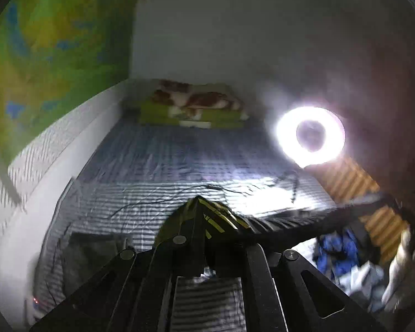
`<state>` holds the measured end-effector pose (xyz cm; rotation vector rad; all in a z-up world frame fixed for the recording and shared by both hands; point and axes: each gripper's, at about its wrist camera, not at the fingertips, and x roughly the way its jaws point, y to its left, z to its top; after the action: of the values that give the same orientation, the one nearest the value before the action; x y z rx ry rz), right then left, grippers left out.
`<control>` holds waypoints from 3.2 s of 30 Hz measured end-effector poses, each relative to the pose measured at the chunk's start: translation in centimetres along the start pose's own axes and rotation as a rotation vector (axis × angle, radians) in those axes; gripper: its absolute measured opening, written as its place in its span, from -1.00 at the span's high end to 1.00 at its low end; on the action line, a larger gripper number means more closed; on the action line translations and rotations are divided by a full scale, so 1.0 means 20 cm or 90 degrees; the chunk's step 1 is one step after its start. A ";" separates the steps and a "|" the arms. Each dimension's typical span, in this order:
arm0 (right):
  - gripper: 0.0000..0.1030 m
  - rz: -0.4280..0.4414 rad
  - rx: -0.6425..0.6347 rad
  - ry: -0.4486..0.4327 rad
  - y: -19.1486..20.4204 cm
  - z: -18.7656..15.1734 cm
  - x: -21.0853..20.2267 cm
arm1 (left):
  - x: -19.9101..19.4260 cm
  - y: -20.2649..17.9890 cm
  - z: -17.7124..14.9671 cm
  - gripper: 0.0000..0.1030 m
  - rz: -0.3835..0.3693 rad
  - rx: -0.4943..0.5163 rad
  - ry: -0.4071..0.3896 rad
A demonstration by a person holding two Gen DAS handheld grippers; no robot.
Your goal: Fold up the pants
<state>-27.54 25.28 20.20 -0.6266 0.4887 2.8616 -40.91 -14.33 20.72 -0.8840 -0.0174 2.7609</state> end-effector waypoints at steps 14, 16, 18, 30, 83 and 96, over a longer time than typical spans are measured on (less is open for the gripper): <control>0.93 -0.025 0.004 0.395 -0.16 -1.77 0.13 | 0.60 0.11 -1.69 0.90 0.052 0.074 0.434; 0.92 -0.035 -0.032 0.442 -0.14 -1.94 0.16 | 0.64 0.11 -1.88 0.83 0.051 0.068 0.474; 0.89 -0.033 -0.076 0.481 -0.12 -2.01 0.17 | 0.59 0.08 -2.03 0.65 0.052 0.060 0.487; 0.59 0.073 -0.198 0.453 -0.07 -1.63 -0.10 | 0.08 0.18 -1.91 0.16 0.037 -0.013 0.359; 0.98 -0.197 -0.070 0.388 -0.58 -1.03 1.59 | 0.83 -1.36 -1.98 1.00 -0.434 0.090 0.403; 0.67 -0.047 -0.168 0.343 0.01 -0.85 1.55 | 0.70 -0.58 -1.73 0.36 -0.236 -0.039 0.288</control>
<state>-48.97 22.05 -7.61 -1.4426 0.1428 2.6827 -29.56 -1.94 -14.56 -1.3482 -0.1674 2.1835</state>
